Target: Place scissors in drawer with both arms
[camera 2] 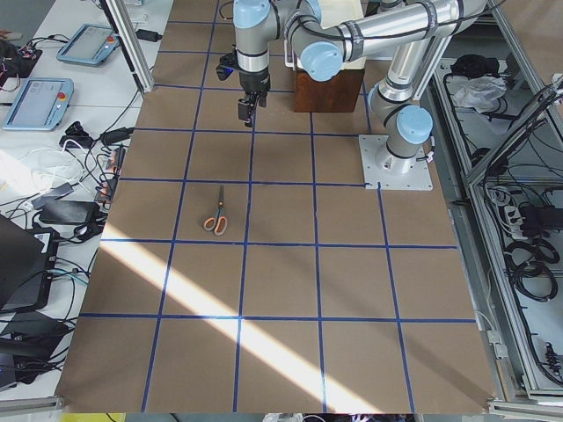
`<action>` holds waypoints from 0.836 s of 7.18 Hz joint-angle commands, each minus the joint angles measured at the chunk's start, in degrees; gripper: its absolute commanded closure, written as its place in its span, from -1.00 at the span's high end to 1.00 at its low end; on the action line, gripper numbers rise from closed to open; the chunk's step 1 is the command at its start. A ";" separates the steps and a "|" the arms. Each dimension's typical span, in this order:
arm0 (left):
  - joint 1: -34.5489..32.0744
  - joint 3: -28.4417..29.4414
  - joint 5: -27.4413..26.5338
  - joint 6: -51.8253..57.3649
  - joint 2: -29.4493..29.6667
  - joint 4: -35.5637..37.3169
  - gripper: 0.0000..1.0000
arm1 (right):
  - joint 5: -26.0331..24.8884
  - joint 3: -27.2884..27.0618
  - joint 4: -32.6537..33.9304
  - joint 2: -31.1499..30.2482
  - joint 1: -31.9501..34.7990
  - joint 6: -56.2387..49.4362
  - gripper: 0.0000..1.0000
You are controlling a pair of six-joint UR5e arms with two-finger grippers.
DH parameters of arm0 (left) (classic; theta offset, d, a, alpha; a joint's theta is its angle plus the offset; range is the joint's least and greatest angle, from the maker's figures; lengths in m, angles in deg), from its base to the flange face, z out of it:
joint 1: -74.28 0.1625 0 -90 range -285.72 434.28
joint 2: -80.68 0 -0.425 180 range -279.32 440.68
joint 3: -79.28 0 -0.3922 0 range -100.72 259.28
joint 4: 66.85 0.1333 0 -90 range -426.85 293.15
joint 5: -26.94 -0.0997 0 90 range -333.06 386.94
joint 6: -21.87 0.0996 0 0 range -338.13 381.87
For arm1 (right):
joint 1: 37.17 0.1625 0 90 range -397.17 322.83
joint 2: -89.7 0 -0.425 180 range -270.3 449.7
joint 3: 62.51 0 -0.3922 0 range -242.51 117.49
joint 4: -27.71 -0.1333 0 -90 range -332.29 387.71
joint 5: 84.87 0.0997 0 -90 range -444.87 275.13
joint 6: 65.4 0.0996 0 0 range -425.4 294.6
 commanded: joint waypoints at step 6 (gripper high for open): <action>5.75 0.09 -0.54 46.16 14.75 15.60 1.00 | -7.95 -2.71 0.16 3.57 3.23 -5.09 0.78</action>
